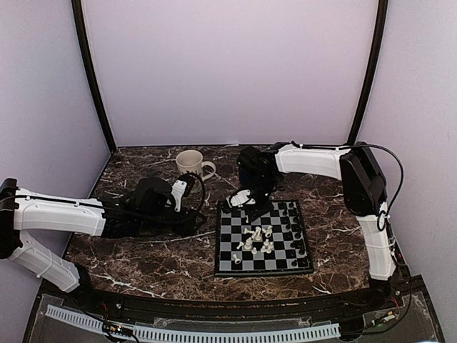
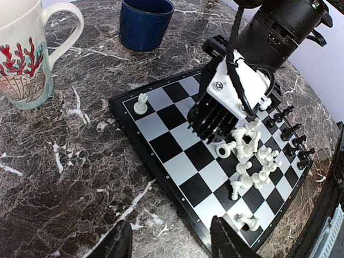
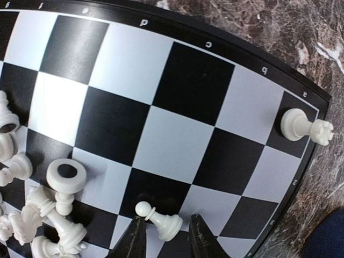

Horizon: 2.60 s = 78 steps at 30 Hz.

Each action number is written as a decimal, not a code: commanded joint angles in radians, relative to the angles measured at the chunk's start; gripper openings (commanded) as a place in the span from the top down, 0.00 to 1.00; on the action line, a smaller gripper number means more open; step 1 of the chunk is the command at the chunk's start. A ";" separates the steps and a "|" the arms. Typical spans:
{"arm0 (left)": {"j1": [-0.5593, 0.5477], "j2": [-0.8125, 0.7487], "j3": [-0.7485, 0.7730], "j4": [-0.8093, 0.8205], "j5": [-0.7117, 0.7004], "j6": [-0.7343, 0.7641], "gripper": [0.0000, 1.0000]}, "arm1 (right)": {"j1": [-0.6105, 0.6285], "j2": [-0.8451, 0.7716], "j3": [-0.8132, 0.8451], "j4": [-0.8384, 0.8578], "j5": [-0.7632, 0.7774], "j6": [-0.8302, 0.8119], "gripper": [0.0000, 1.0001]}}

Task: Set up the chess pieces on the board
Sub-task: Pick up the pawn from the chessboard, then pass from the right arm to the left

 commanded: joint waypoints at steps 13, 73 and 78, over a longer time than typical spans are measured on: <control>0.006 0.021 0.017 0.000 0.015 0.002 0.48 | 0.011 0.018 -0.007 0.054 0.015 0.080 0.69; 0.107 0.505 0.090 0.863 0.363 -0.498 0.57 | -0.178 -0.169 -0.156 0.203 -0.606 0.546 0.88; 0.107 0.574 0.115 0.927 0.393 -0.554 0.57 | -0.178 -0.166 -0.155 0.201 -0.604 0.551 0.88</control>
